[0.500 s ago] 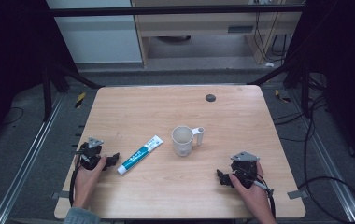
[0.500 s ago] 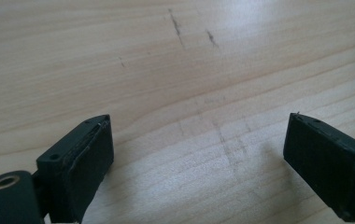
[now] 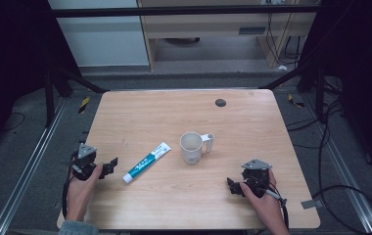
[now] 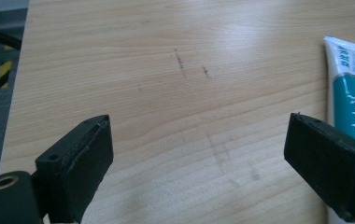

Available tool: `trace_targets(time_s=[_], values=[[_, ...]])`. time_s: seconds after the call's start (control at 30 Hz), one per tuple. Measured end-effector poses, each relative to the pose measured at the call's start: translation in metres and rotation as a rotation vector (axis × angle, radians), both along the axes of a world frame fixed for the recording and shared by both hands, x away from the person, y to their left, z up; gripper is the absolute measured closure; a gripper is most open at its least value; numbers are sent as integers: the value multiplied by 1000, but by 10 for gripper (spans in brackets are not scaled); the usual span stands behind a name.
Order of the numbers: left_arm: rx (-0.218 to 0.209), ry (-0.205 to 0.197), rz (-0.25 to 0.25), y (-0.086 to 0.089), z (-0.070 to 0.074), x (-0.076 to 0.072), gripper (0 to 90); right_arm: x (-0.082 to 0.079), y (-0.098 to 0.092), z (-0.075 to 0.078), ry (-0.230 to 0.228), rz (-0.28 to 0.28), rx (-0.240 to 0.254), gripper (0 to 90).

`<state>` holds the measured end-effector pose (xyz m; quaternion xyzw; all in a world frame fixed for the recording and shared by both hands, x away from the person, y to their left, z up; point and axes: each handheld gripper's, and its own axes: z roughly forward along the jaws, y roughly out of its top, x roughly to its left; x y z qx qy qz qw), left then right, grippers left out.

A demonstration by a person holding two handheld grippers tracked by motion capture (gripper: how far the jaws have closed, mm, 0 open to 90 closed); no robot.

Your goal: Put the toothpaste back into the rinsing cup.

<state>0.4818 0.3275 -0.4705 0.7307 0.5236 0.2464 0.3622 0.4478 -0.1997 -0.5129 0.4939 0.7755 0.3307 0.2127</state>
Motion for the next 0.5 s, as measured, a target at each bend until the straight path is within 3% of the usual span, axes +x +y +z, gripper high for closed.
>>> trace_targets(time_s=[0.03, 0.3, 0.5], values=[[22, 11, -10, -3, 4, -1, 76, 0, 0, 0, 0, 0, 0, 4], [33, -10, -71, -16, 23, -11, 82, 0, 0, 0, 0, 1, 0, 4], [56, 10, -105, -26, 30, -14, 103, 0, 0, 0, 0, 0, 0, 4]])
